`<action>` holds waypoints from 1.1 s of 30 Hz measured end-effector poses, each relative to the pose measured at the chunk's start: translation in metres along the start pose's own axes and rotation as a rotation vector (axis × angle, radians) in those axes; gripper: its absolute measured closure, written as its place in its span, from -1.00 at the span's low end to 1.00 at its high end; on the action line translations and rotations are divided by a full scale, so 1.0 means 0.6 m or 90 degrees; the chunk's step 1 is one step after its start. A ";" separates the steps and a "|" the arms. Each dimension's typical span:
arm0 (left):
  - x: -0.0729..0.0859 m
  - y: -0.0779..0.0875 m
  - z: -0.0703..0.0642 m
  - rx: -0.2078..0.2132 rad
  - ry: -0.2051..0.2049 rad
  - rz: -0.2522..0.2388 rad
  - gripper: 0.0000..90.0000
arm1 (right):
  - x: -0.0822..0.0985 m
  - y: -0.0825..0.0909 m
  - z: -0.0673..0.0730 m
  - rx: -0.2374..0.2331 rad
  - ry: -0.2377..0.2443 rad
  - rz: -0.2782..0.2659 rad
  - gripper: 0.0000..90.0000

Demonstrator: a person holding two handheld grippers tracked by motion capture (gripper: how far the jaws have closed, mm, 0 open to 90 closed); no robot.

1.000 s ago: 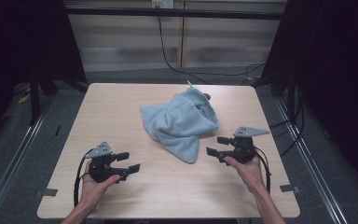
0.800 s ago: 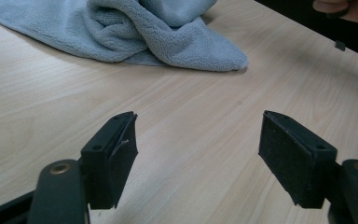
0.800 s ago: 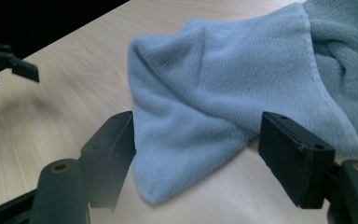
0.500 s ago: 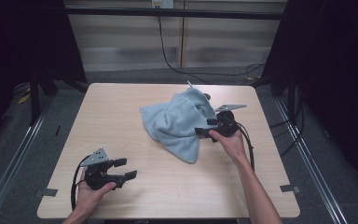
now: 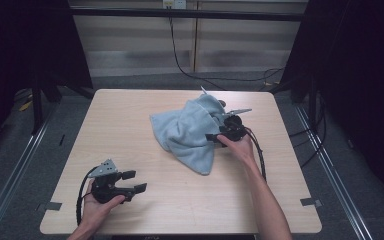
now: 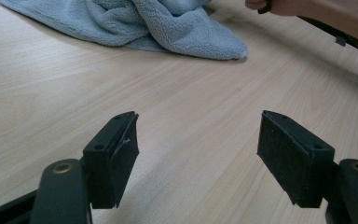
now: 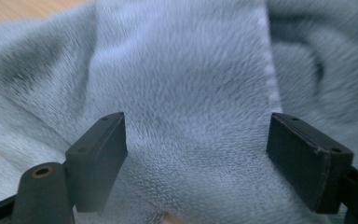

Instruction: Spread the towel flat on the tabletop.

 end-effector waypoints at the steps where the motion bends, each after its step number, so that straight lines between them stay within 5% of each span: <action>1: 0.000 0.000 -0.001 0.001 0.001 0.000 -0.35 | 0.006 -0.009 0.002 0.002 0.003 0.012 -0.54; 2: 0.001 -0.001 -0.001 0.000 0.000 0.002 -0.35 | 0.014 -0.019 0.005 0.004 0.012 0.030 -0.56; 4: 0.001 0.001 -0.001 0.000 -0.005 0.003 -0.35 | 0.017 -0.022 0.008 0.018 0.010 0.010 -0.46; 5: 0.001 0.001 -0.001 0.000 -0.005 0.002 -0.35 | 0.019 -0.020 0.009 0.034 0.019 0.009 -0.28; 6: 0.001 0.001 -0.002 0.002 -0.005 0.002 -0.35 | 0.022 -0.015 0.013 0.028 0.023 0.007 0.10; 8: 0.001 0.001 -0.001 -0.001 -0.005 0.003 -0.35 | 0.024 -0.013 0.015 0.023 0.021 0.008 0.21; 9: 0.001 0.001 -0.001 -0.001 -0.005 0.003 -0.35 | 0.029 -0.009 0.023 0.020 0.028 0.006 0.42; 15: 0.000 0.002 0.003 -0.007 -0.001 -0.002 -0.35 | 0.047 0.001 0.042 -0.006 0.016 -0.011 0.53; 27: -0.004 0.004 0.006 -0.003 0.004 -0.014 -0.33 | 0.099 0.044 0.108 -0.051 0.042 0.000 0.57; 33: -0.005 0.007 0.007 -0.004 0.005 -0.020 -0.33 | 0.121 0.064 0.146 -0.062 0.084 0.021 0.57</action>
Point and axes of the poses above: each handheld gripper's, and its own axes: y roughly backward along the jaws, x roughly out of its underside, z roughly to its left, the point moved 5 cm from there along -y, roughly forward along the jaws, and after that the axes turned 4 degrees about x, right-handed, at the moved point
